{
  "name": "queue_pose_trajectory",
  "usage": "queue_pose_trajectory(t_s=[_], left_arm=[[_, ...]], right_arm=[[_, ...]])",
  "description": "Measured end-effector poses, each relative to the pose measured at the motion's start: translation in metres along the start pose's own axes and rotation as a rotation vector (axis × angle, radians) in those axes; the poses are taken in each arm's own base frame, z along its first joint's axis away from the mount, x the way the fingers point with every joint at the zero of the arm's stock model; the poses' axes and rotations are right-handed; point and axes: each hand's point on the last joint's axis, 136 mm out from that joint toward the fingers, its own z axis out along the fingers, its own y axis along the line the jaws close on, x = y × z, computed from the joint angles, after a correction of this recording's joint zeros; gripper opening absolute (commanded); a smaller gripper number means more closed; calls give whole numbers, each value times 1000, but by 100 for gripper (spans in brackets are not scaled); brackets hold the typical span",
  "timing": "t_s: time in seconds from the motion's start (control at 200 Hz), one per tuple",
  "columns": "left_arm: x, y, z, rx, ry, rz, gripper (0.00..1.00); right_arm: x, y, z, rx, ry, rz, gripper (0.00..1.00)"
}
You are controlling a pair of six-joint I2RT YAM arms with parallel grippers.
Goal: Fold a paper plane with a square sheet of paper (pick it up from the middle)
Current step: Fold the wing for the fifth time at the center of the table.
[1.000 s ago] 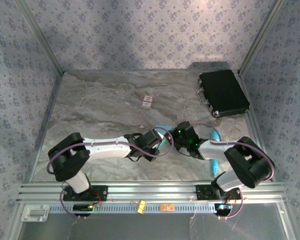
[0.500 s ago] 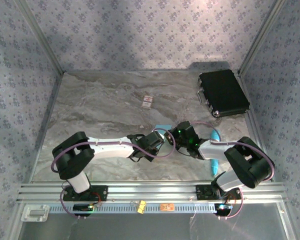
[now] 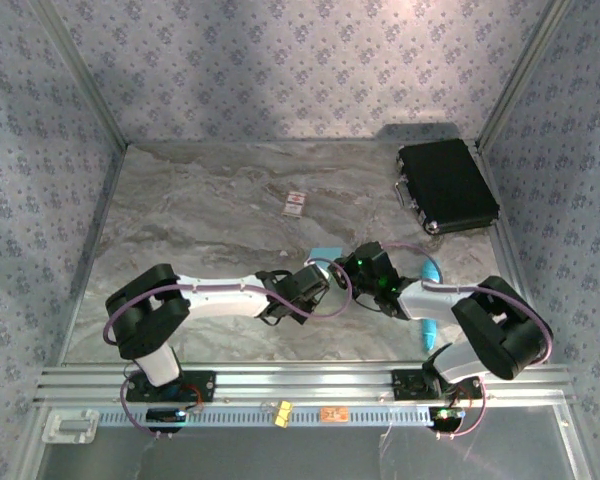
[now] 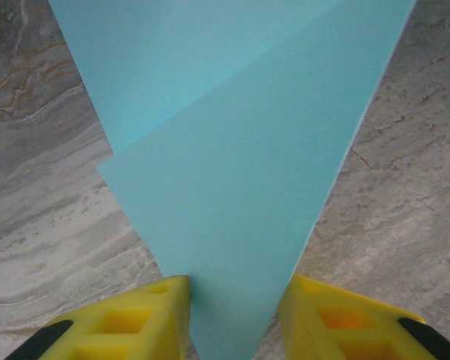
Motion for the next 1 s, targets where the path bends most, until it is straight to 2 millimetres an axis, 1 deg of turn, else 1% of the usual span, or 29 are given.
queue_pose_trajectory(t_s=[0.14,0.3,0.465,0.64,0.775,1.004], left_arm=[[-1,-1,-1,-26,-15,17,41],[-2,-2,-5,-68,-41,44,41],[-5,1,-7,-95,-51,50,36],[-14,1,-11,-110,-72,47,32],[-13,1,-8,-117,-67,53,31],[-9,2,-2,-131,-46,60,32]], right_arm=[[0,2,-1,-7,-4,-1,6],[2,3,-1,-7,-6,2,6],[1,2,-1,-6,-12,13,6],[2,-1,-1,2,-12,20,6],[2,-2,-1,3,-12,20,7],[2,-2,-1,3,-12,20,7]])
